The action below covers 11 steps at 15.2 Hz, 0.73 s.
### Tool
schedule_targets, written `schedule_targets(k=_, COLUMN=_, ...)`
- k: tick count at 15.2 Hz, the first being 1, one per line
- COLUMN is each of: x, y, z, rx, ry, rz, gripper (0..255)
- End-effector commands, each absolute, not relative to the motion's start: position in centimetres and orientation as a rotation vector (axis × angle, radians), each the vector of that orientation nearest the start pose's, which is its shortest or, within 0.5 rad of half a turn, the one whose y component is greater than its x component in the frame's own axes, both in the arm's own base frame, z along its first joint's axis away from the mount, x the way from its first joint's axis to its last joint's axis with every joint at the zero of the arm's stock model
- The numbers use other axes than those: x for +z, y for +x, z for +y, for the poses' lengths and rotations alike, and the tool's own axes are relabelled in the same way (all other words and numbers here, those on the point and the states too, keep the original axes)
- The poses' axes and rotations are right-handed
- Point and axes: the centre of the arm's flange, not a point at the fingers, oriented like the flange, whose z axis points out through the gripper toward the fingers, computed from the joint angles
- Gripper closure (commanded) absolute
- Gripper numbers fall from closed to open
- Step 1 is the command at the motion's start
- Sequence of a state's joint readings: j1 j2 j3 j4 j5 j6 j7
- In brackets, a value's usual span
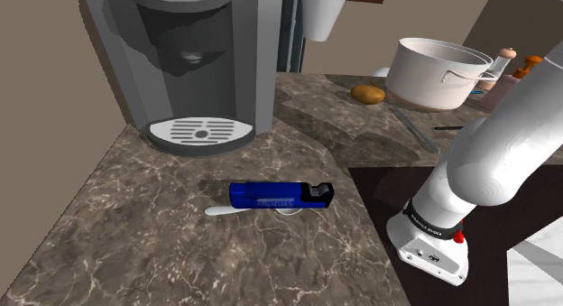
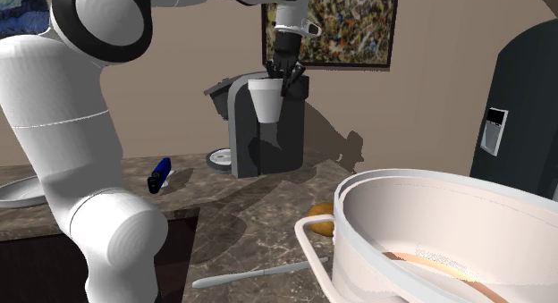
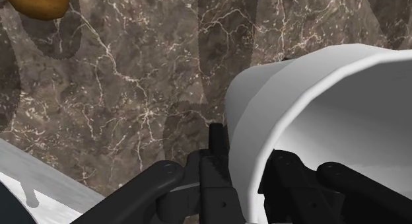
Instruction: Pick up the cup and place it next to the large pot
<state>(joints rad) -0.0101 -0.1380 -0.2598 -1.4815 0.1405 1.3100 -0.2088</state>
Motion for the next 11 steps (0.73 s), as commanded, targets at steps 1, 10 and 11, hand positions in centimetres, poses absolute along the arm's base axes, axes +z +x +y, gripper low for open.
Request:
schedule_targets(k=1, x=72.5, y=46.4, z=-12.2, rx=-0.006, ry=-2.966, rz=0.036, gripper=255)
schedule_targets(k=10, x=74.0, y=39.0, z=-15.0, rx=-0.006, ry=-2.966, rz=0.036, gripper=255)
schedule_targets(k=11, x=74.0, y=37.7, z=-15.4, rx=-0.006, ry=-2.966, rz=0.036, gripper=255)
